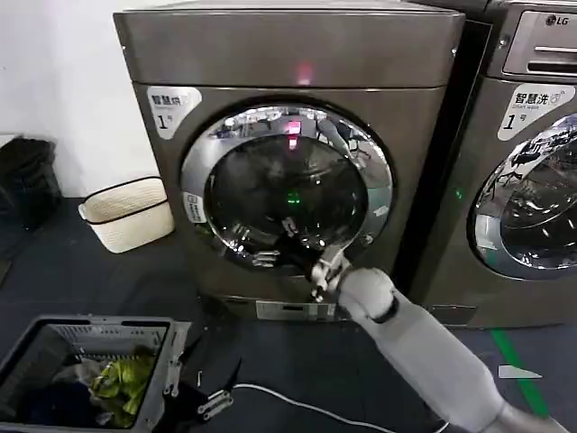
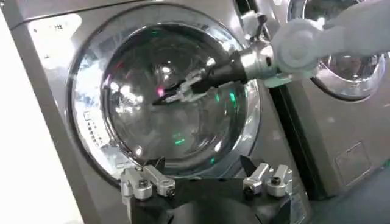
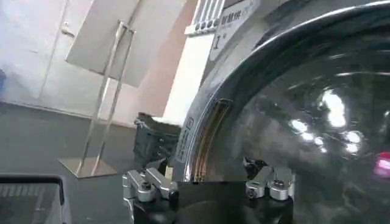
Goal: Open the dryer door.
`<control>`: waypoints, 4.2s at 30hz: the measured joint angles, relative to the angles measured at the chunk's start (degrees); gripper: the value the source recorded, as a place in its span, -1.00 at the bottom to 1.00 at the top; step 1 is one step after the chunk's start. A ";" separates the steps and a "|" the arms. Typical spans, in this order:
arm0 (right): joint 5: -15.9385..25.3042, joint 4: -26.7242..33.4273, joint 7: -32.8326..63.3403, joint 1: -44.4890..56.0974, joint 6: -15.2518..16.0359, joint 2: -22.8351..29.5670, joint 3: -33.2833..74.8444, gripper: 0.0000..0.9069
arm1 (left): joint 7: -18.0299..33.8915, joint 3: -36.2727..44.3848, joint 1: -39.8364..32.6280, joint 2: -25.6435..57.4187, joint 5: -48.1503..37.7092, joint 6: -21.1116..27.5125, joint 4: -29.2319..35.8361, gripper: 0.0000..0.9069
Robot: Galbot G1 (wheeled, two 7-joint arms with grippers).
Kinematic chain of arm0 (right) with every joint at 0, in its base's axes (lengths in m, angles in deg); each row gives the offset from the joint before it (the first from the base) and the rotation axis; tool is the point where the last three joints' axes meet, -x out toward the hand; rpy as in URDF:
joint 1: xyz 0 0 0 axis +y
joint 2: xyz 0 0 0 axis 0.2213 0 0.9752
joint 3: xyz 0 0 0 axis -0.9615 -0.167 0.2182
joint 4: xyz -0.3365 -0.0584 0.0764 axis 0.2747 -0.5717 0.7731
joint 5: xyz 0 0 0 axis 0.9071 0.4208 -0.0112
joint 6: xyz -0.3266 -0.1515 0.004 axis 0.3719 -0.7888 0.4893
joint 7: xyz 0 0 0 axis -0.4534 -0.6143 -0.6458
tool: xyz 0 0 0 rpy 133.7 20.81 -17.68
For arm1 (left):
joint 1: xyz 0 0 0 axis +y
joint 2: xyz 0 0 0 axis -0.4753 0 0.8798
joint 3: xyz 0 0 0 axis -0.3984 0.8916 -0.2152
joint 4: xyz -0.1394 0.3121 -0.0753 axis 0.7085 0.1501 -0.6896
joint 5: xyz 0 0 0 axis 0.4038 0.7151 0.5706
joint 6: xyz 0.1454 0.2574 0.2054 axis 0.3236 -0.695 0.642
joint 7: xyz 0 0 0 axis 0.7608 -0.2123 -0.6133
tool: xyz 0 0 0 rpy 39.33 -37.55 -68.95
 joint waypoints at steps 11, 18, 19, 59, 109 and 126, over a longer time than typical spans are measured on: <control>1.51 7.16 0.44 -3.55 -0.61 5.32 -1.49 1.00 | -0.05 -0.05 -0.28 0.01 -0.06 -0.26 -0.28 1.00; 1.97 11.55 -0.02 -5.55 -1.37 7.77 -1.65 1.00 | -0.05 -0.09 0.09 -0.19 -0.02 -0.57 -0.14 1.00; 2.00 12.21 -0.17 -5.84 -1.48 8.12 -1.69 1.00 | -0.06 -0.09 0.10 -0.25 -0.01 -0.59 -0.13 1.00; 2.14 28.78 -7.51 -14.65 -4.81 18.20 -6.05 1.00 | 0.29 -0.65 0.85 -1.08 -0.23 -2.48 -0.29 1.00; -21.84 -4.58 -55.41 -1.44 -10.74 -8.57 -2.94 1.00 | -0.38 -22.84 -6.28 8.36 -11.46 6.46 -3.66 1.00; -23.52 -13.56 -58.67 11.37 -10.23 -19.57 16.77 1.00 | -1.87 -15.21 -14.36 15.38 -13.08 9.47 -6.83 1.00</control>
